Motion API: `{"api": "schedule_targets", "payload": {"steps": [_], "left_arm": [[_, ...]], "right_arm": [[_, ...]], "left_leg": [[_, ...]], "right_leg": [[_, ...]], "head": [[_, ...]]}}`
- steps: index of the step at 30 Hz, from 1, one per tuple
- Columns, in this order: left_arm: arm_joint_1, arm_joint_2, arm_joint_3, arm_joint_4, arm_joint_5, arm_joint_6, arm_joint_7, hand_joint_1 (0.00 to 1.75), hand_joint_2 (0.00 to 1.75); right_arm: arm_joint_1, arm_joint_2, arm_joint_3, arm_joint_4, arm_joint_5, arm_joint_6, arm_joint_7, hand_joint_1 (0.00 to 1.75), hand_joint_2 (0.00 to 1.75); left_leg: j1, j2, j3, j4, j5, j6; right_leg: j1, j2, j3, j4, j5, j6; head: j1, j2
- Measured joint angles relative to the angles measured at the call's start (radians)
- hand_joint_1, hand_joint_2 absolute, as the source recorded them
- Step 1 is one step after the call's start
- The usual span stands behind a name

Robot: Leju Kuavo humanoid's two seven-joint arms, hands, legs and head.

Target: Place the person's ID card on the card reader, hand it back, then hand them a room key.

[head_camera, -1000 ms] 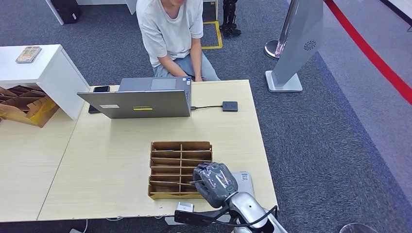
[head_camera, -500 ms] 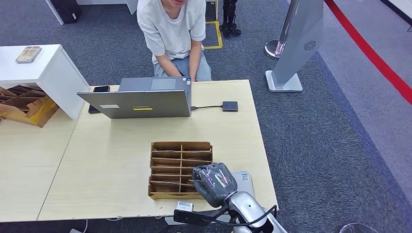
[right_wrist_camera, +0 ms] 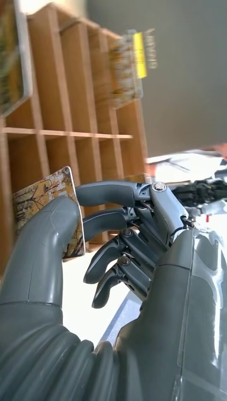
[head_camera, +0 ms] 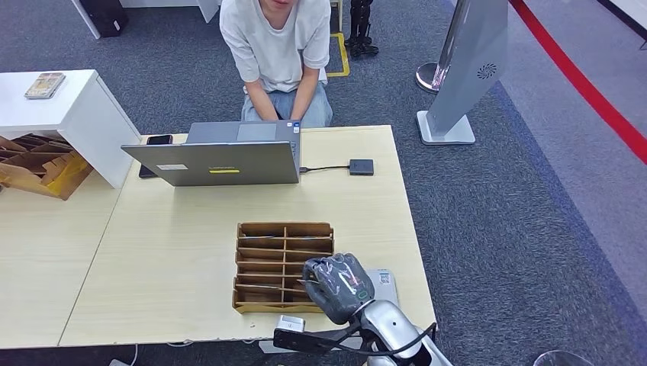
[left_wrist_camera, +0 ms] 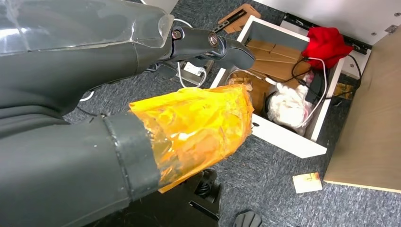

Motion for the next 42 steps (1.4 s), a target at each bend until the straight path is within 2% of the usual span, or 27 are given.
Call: {"api": "schedule_targets", "payload": {"steps": [4, 8, 18, 31, 42], "left_arm": [[0.007, 0.002, -0.003, 0.0, 0.01, 0.014, -0.012, 0.0, 0.0], [0.011, 0.004, -0.009, 0.0, 0.021, 0.024, -0.016, 0.0, 0.0], [0.019, 0.004, -0.026, 0.0, 0.041, 0.041, -0.016, 0.0, 0.0], [0.024, 0.005, -0.041, 0.0, 0.072, 0.066, -0.014, 0.0, 0.0], [0.026, 0.004, -0.052, 0.0, 0.076, 0.072, -0.005, 0.0, 0.0]], "right_arm": [[0.035, -0.017, -0.011, -0.034, -0.002, -0.062, -0.018, 1.75, 1.75], [0.058, -0.034, -0.017, -0.065, -0.001, -0.085, -0.02, 1.75, 1.75], [0.09, -0.05, -0.04, -0.146, -0.018, -0.09, -0.023, 1.75, 1.75], [0.131, -0.062, -0.087, -0.324, -0.023, -0.089, -0.052, 1.75, 1.75], [0.118, -0.061, -0.101, -0.447, -0.054, -0.079, -0.068, 1.75, 1.75]], "left_leg": [[0.0, 0.0, 0.0, 0.0, 0.0, 0.0], [0.0, 0.0, 0.0, 0.0, 0.0, 0.0], [0.0, 0.0, 0.0, 0.0, 0.0, 0.0], [0.0, 0.0, 0.0, 0.0, 0.0, 0.0], [0.0, 0.0, 0.0, 0.0, 0.0, 0.0]], "right_leg": [[0.0, 0.0, 0.0, 0.0, 0.0, 0.0], [0.0, 0.0, 0.0, 0.0, 0.0, 0.0], [0.0, 0.0, 0.0, 0.0, 0.0, 0.0], [0.0, 0.0, 0.0, 0.0, 0.0, 0.0], [0.0, 0.0, 0.0, 0.0, 0.0, 0.0]], "head": [[0.0, 0.0], [0.0, 0.0], [0.0, 0.0], [0.0, 0.0], [0.0, 0.0]]}}
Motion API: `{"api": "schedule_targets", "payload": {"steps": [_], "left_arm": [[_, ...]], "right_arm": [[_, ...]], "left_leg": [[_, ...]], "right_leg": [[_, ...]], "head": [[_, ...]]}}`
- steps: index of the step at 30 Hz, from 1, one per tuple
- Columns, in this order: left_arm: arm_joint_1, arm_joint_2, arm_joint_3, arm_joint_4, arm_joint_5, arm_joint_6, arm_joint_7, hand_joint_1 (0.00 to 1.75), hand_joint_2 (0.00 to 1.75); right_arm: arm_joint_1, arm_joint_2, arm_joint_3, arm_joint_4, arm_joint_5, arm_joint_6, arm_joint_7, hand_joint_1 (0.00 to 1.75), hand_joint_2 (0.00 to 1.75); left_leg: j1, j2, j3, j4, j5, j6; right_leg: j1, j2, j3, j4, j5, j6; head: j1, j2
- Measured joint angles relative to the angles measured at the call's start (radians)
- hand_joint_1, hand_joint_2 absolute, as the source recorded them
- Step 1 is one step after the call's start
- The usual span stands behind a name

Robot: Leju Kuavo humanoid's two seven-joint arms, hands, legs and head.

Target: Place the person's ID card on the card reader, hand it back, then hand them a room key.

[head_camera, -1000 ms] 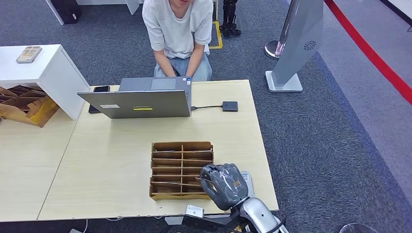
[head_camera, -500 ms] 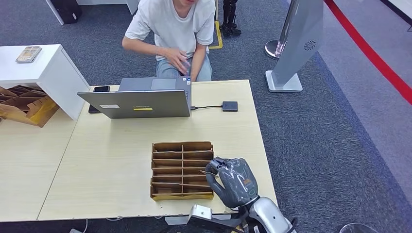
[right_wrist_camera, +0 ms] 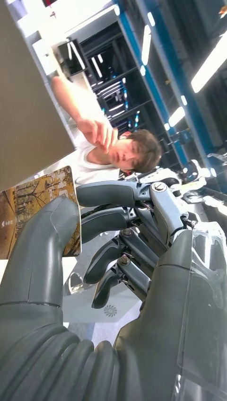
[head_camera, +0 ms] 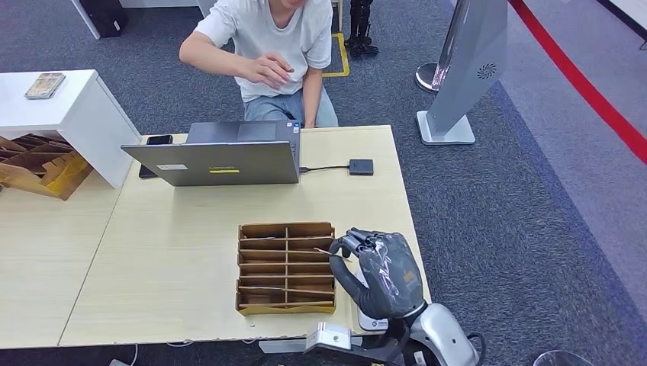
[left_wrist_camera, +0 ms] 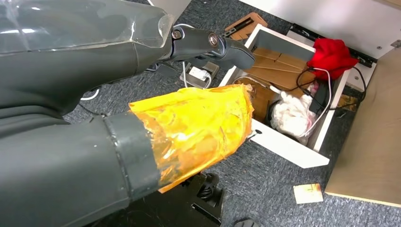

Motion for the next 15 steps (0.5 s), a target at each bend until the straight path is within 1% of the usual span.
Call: {"api": "schedule_targets", "payload": {"steps": [6, 15], "left_arm": [[0.001, 0.0, -0.008, 0.0, -0.002, -0.001, -0.002, 0.0, 0.0], [0.001, -0.002, -0.026, 0.0, -0.014, -0.009, 0.002, 0.0, 0.0]], "right_arm": [[-0.033, 0.004, -0.004, -0.017, -0.007, 0.001, 0.0, 1.75, 1.75], [-0.123, 0.026, -0.014, 0.006, -0.009, 0.015, 0.026, 1.75, 1.75]], "left_leg": [[0.0, 0.0, 0.0, 0.0, 0.0, 0.0], [0.0, 0.0, 0.0, 0.0, 0.0, 0.0]], "right_leg": [[0.0, 0.0, 0.0, 0.0, 0.0, 0.0], [0.0, 0.0, 0.0, 0.0, 0.0, 0.0]], "head": [[0.0, 0.0], [0.0, 0.0]]}}
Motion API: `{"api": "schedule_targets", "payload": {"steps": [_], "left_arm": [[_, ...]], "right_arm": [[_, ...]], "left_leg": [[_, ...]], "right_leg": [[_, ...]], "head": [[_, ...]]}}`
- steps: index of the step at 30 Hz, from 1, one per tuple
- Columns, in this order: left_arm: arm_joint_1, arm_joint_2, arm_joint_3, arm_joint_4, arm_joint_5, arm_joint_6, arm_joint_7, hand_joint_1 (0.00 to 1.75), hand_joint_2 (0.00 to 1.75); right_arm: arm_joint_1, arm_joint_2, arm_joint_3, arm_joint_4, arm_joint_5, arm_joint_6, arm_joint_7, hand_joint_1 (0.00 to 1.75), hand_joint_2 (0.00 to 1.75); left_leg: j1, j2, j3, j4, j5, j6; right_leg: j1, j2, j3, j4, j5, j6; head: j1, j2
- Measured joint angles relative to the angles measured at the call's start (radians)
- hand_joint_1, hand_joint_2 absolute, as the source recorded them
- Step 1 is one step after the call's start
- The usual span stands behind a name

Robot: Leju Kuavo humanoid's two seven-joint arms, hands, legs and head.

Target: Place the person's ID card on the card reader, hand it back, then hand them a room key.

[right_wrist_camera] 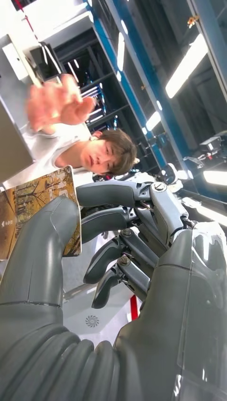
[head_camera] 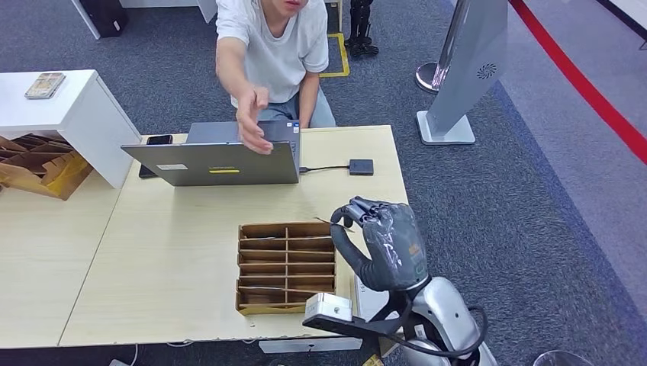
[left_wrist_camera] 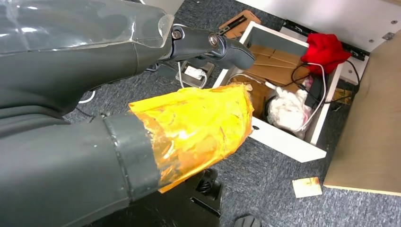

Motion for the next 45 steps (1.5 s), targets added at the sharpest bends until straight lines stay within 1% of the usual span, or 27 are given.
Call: {"api": "schedule_targets", "payload": {"steps": [5, 9, 15, 21, 30, 31, 32, 34, 35, 36, 45], "left_arm": [[-0.003, -0.006, -0.014, 0.0, -0.012, -0.024, 0.042, 0.0, 0.0], [-0.006, -0.01, -0.024, 0.0, -0.017, -0.034, 0.053, 0.0, 0.0], [-0.007, -0.011, -0.031, -0.005, -0.023, -0.043, 0.06, 0.0, 0.0], [-0.008, -0.012, -0.031, -0.008, -0.023, -0.042, 0.062, 0.0, 0.0], [-0.008, -0.015, -0.031, -0.01, -0.027, -0.04, 0.07, 0.0, 0.0], [-0.008, -0.015, -0.031, -0.01, -0.027, -0.039, 0.07, 0.0, 0.0], [-0.008, -0.015, -0.031, -0.01, -0.027, -0.037, 0.069, 0.0, 0.0], [-0.008, -0.015, -0.031, -0.01, -0.027, -0.034, 0.068, 0.0, 0.0], [-0.008, -0.015, -0.031, -0.01, -0.027, -0.033, 0.067, 0.0, 0.0], [-0.008, -0.015, -0.031, -0.01, -0.027, -0.031, 0.067, 0.0, 0.0], [-0.008, -0.015, -0.031, -0.01, -0.03, -0.027, 0.059, 0.0, 0.0]], "right_arm": [[-0.061, 0.027, -0.011, 0.062, 0.012, 0.011, 0.026, 1.75, 1.75], [-0.101, 0.048, -0.016, 0.112, 0.024, 0.015, 0.041, 1.75, 1.75], [-0.138, 0.077, -0.017, 0.165, 0.031, 0.021, 0.063, 1.75, 1.75], [-0.154, 0.093, -0.017, 0.201, 0.022, 0.021, 0.067, 1.75, 1.75], [-0.185, 0.124, -0.018, 0.227, -0.076, 0.035, 0.066, 1.75, 1.75], [-0.186, 0.126, -0.018, 0.227, -0.089, 0.035, 0.063, 1.54, 1.75], [-0.187, 0.128, -0.018, 0.227, -0.103, 0.035, 0.059, 1.14, 1.75], [-0.187, 0.13, -0.018, 0.227, -0.127, 0.034, 0.049, 0.27, 1.75], [-0.187, 0.131, -0.018, 0.227, -0.138, 0.033, 0.045, 0.04, 1.75], [-0.187, 0.132, -0.018, 0.227, -0.147, 0.033, 0.041, 0.0, 1.75], [-0.187, 0.136, -0.018, 0.227, -0.168, 0.029, 0.031, 0.0, 1.75]], "left_leg": [[0.0, 0.0, 0.0, 0.0, 0.0, 0.0], [0.0, 0.0, 0.0, 0.0, 0.0, 0.0], [0.0, 0.0, 0.0, 0.0, 0.0, 0.0], [0.0, 0.0, 0.0, 0.0, 0.0, 0.0], [0.0, 0.0, 0.0, 0.0, 0.0, 0.0], [0.0, 0.0, 0.0, 0.0, 0.0, 0.0], [0.0, 0.0, 0.0, 0.0, 0.0, 0.0], [0.0, 0.0, 0.0, 0.0, 0.0, 0.0], [0.0, 0.0, 0.0, 0.0, 0.0, 0.0], [0.0, 0.0, 0.0, 0.0, 0.0, 0.0], [0.0, 0.0, 0.0, 0.0, 0.0, 0.0]], "right_leg": [[0.0, 0.0, 0.0, 0.0, 0.0, 0.0], [0.0, 0.0, 0.0, 0.0, 0.0, 0.0], [0.0, 0.0, 0.0, 0.0, 0.0, 0.0], [0.0, 0.0, 0.0, 0.0, 0.0, 0.0], [0.0, 0.0, 0.0, 0.0, 0.0, 0.0], [0.0, 0.0, 0.0, 0.0, 0.0, 0.0], [0.0, 0.0, 0.0, 0.0, 0.0, 0.0], [0.0, 0.0, 0.0, 0.0, 0.0, 0.0], [0.0, 0.0, 0.0, 0.0, 0.0, 0.0], [0.0, 0.0, 0.0, 0.0, 0.0, 0.0], [0.0, 0.0, 0.0, 0.0, 0.0, 0.0]], "head": [[0.0, 0.0], [0.0, 0.0], [0.0, 0.0], [0.0, 0.0], [0.0, 0.0], [0.0, 0.0], [0.0, 0.0], [0.0, 0.0], [0.0, 0.0], [0.0, 0.0], [0.0, 0.0]]}}
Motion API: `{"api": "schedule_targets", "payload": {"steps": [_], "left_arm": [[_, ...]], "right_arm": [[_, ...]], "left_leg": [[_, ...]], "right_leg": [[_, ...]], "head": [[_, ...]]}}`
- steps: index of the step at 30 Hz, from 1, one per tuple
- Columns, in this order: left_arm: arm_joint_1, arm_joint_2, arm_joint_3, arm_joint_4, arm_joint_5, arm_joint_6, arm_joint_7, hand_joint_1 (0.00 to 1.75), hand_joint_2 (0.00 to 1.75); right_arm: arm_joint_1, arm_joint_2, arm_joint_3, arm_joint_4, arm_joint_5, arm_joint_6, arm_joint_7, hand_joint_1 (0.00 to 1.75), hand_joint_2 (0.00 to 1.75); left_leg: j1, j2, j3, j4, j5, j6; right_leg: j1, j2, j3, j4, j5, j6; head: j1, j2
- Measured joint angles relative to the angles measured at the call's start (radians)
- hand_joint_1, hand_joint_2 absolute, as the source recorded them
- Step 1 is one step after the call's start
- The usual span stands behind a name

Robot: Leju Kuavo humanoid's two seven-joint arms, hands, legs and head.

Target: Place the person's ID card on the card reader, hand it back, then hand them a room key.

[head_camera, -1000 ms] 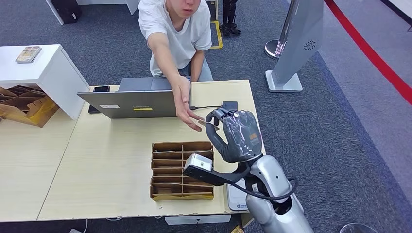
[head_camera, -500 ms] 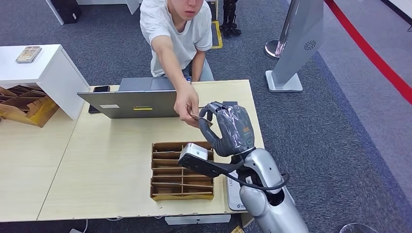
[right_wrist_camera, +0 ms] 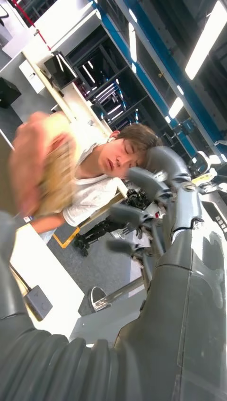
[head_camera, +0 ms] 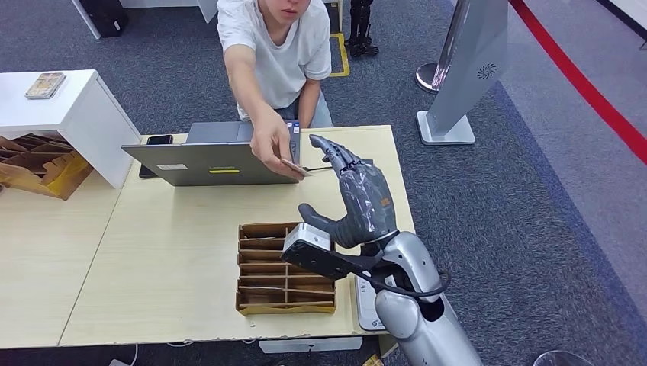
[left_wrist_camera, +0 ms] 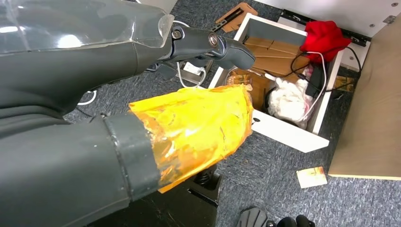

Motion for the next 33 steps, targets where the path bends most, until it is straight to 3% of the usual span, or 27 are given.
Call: {"api": "schedule_targets", "payload": {"steps": [3, 7, 14, 26, 33], "left_arm": [[0.0, 0.0, 0.0, 0.0, -0.002, 0.0, 0.0, 0.0, 0.0], [0.0, 0.0, 0.0, 0.0, -0.003, 0.002, -0.001, 0.0, 0.0], [0.001, 0.0, 0.002, 0.0, 0.004, 0.02, -0.004, 0.0, 0.0], [0.008, 0.001, 0.034, 0.0, 0.012, 0.059, -0.004, 0.0, 0.0], [0.009, 0.001, 0.047, 0.0, 0.012, 0.064, -0.004, 0.0, 0.0]], "right_arm": [[0.0, 0.0, 0.0, 0.0, -0.001, -0.001, 0.0, 0.0, 1.75], [0.001, 0.0, 0.0, 0.0, -0.019, -0.007, -0.002, 0.0, 0.0], [0.028, 0.0, -0.001, -0.01, -0.124, -0.01, -0.036, 0.0, 0.0], [0.185, -0.018, -0.038, -0.141, -0.444, 0.049, -0.183, 0.0, 0.0], [0.225, -0.03, -0.052, -0.183, -0.49, 0.071, -0.201, 0.0, 0.0]], "left_leg": [[0.0, 0.0, 0.0, 0.0, 0.0, 0.0], [0.0, 0.0, 0.0, 0.0, 0.0, 0.0], [0.0, 0.0, 0.0, 0.0, 0.0, 0.0], [0.0, 0.0, 0.0, 0.0, 0.0, 0.0], [0.0, 0.0, 0.0, 0.0, 0.0, 0.0]], "right_leg": [[0.0, 0.0, 0.0, 0.0, 0.0, 0.0], [0.0, 0.0, 0.0, 0.0, 0.0, 0.0], [0.0, 0.0, 0.0, 0.0, 0.0, 0.0], [0.0, 0.0, 0.0, 0.0, 0.0, 0.0], [0.0, 0.0, 0.0, 0.0, 0.0, 0.0]], "head": [[0.0, 0.0], [0.0, 0.0], [0.0, 0.0], [0.0, 0.0], [0.0, 0.0]]}}
